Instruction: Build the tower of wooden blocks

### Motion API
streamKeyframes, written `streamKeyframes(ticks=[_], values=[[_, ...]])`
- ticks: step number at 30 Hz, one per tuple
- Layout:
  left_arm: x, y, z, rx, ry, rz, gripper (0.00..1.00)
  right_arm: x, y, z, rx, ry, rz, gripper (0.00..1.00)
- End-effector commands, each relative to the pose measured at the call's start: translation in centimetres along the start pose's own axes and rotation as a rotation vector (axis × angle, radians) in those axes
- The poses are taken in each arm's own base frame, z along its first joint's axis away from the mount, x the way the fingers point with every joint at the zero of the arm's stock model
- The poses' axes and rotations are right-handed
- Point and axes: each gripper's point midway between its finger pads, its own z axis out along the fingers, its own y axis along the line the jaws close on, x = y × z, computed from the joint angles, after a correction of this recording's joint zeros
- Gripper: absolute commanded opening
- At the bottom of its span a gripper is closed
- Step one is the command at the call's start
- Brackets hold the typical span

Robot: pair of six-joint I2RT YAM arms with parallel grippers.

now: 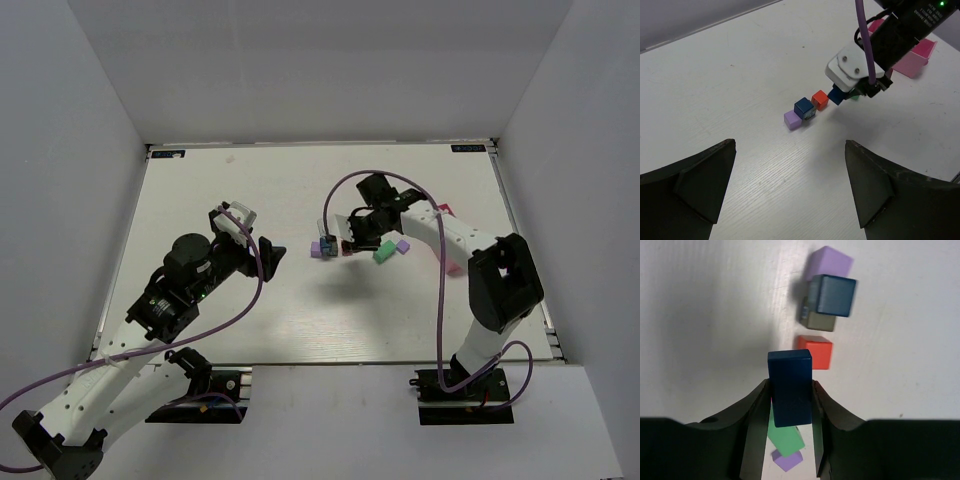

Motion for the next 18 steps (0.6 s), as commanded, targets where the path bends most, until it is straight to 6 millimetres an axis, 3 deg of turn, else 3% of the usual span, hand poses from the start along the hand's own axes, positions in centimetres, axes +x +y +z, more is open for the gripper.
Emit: streamKeyframes(ticks=[1, 8, 18], values=[[-0.1, 0.2, -0.2, -0.014, -0.008, -0.011, 1.0, -1.2, -2.0, -0.8, 0.066, -0.006, 0.122, 0.0], [-0.1, 0.2, -0.2, -0.014, -0.008, -0.011, 1.0, -1.7, -3.3, 0.6, 0.066, 0.03, 0.183, 0.0], [-0.1, 0.2, -0.2, -0.014, -0.008, -0.011, 1.0, -0.8, -4.1, 1.6, 0.074, 0.074, 0.22, 0.0]])
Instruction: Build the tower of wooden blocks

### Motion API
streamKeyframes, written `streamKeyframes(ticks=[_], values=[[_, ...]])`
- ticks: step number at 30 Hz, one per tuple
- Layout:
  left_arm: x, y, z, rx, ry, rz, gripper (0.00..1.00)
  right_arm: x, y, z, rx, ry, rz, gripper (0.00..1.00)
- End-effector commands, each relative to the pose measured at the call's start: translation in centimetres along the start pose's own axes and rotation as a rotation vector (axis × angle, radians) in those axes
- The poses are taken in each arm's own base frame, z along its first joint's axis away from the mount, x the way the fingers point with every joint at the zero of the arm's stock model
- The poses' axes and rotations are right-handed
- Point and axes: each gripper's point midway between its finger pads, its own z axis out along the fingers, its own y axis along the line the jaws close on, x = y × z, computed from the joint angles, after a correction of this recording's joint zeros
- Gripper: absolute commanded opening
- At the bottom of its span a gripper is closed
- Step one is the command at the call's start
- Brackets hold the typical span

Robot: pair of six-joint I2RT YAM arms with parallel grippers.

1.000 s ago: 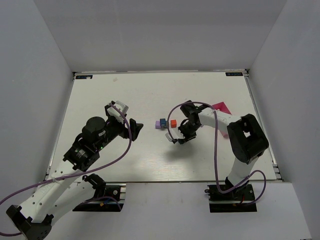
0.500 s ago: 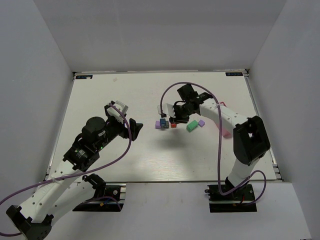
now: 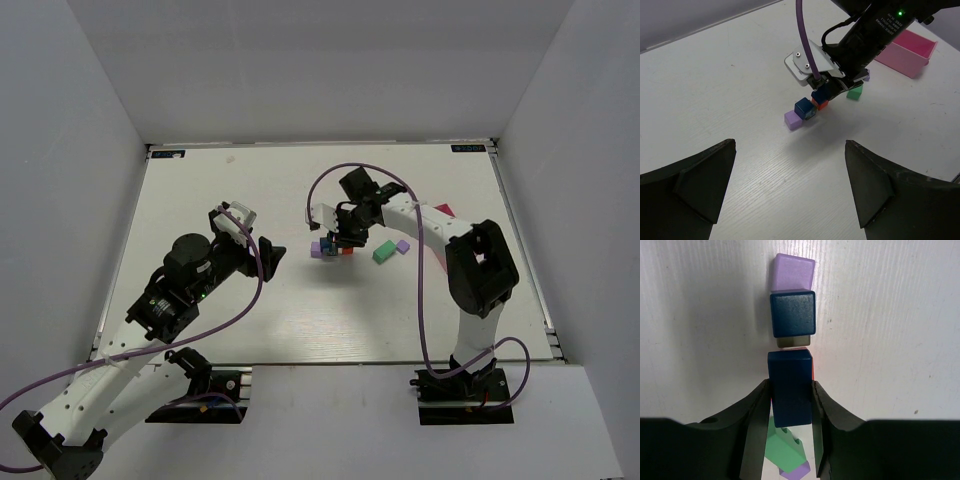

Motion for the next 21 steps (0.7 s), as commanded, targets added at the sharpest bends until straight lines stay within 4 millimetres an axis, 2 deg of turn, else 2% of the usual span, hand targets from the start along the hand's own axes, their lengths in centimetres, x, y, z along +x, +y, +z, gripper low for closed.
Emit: streamKeyframes(ticks=[1, 21], values=[[-0.1, 0.2, -0.2, -0.012, -0.008, -0.01, 1.0, -1.0, -1.3, -0.8, 0.04, -0.007, 0.015, 0.0], [-0.1, 0.2, -0.2, -0.012, -0.008, -0.01, 1.0, 0.0, -2.1, 0.9, 0.038, 0.03, 0.04, 0.0]])
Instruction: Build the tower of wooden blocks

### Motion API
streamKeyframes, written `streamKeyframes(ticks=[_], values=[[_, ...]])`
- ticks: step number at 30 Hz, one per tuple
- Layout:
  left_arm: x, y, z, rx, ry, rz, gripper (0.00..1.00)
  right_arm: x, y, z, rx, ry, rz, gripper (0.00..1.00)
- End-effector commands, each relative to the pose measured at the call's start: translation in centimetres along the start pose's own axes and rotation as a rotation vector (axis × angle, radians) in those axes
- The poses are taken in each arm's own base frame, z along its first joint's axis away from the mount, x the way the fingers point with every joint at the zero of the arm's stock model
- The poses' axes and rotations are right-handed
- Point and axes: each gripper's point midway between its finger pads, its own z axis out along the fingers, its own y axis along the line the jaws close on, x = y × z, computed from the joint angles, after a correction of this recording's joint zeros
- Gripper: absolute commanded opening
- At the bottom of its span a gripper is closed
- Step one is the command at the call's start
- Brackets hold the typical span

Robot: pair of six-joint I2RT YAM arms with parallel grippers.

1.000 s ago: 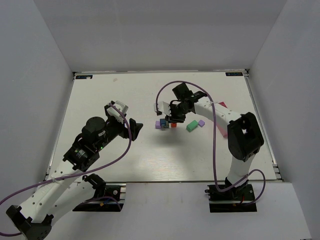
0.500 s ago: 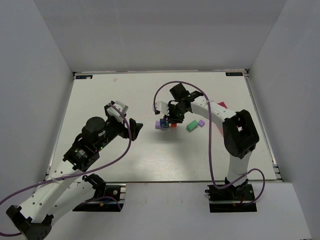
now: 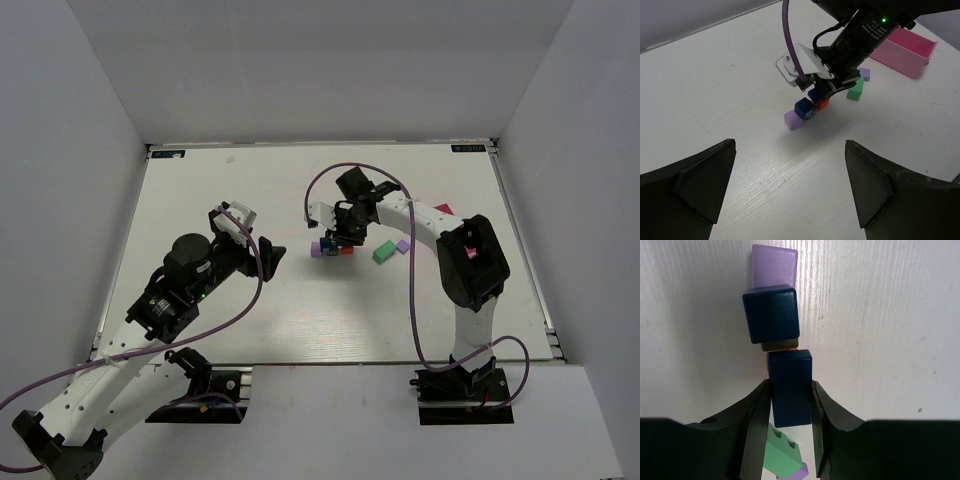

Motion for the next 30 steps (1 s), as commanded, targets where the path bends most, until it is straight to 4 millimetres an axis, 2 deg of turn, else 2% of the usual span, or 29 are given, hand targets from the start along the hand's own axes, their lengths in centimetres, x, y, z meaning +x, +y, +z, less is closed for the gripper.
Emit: streamKeyframes(ticks=[1, 30], values=[[-0.08, 0.2, -0.2, -0.012, -0.008, -0.01, 1.0, -1.23, -1.01, -0.46, 0.022, -0.027, -0.005, 0.0], [-0.08, 0.2, -0.2, -0.012, -0.008, -0.01, 1.0, -1.42, -0.59, 0.39, -0.002, -0.033, -0.014, 0.0]])
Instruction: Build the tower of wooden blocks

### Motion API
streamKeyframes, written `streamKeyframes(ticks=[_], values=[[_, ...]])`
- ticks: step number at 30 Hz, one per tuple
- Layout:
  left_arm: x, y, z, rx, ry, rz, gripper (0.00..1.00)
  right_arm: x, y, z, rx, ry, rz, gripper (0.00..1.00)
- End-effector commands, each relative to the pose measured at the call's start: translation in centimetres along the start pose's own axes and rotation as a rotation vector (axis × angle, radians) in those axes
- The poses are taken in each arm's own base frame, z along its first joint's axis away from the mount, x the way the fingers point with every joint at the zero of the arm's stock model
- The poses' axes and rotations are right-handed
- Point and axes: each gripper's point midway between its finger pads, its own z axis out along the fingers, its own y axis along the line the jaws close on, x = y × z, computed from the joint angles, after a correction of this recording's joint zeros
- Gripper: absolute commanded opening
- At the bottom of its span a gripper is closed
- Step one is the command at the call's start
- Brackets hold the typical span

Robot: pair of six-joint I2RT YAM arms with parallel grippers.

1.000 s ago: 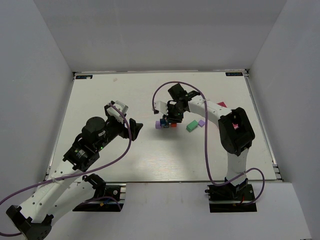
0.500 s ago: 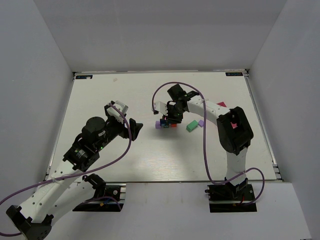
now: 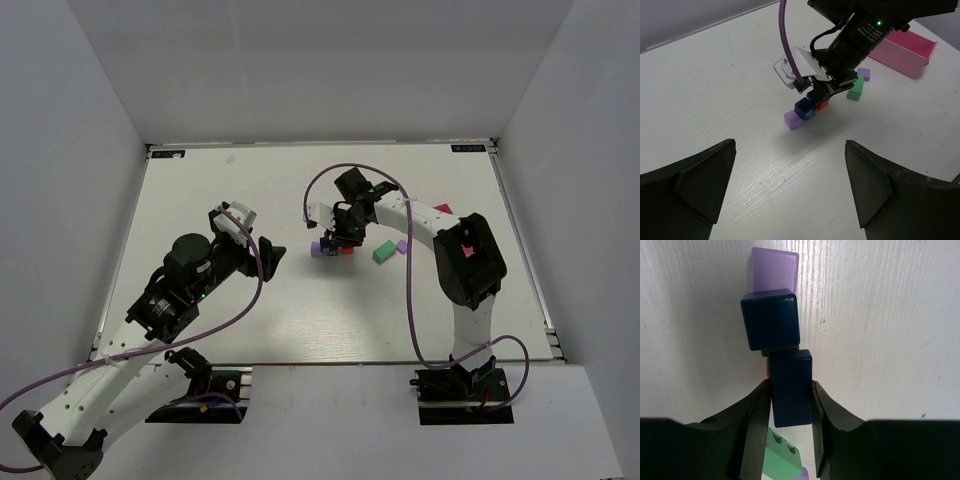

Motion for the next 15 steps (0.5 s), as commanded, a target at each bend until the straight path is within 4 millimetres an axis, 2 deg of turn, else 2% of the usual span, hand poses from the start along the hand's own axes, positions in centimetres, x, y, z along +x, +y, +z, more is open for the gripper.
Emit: streamKeyframes(ticks=[1, 15], values=[[-0.08, 0.2, -0.2, -0.012, -0.008, -0.01, 1.0, -1.5, -0.45, -0.19, 0.005, -0.034, -0.017, 0.0], [-0.08, 0.2, -0.2, -0.012, -0.008, -0.01, 1.0, -1.63, -0.18, 0.07, 0.0, -0.029, -0.029, 0.0]])
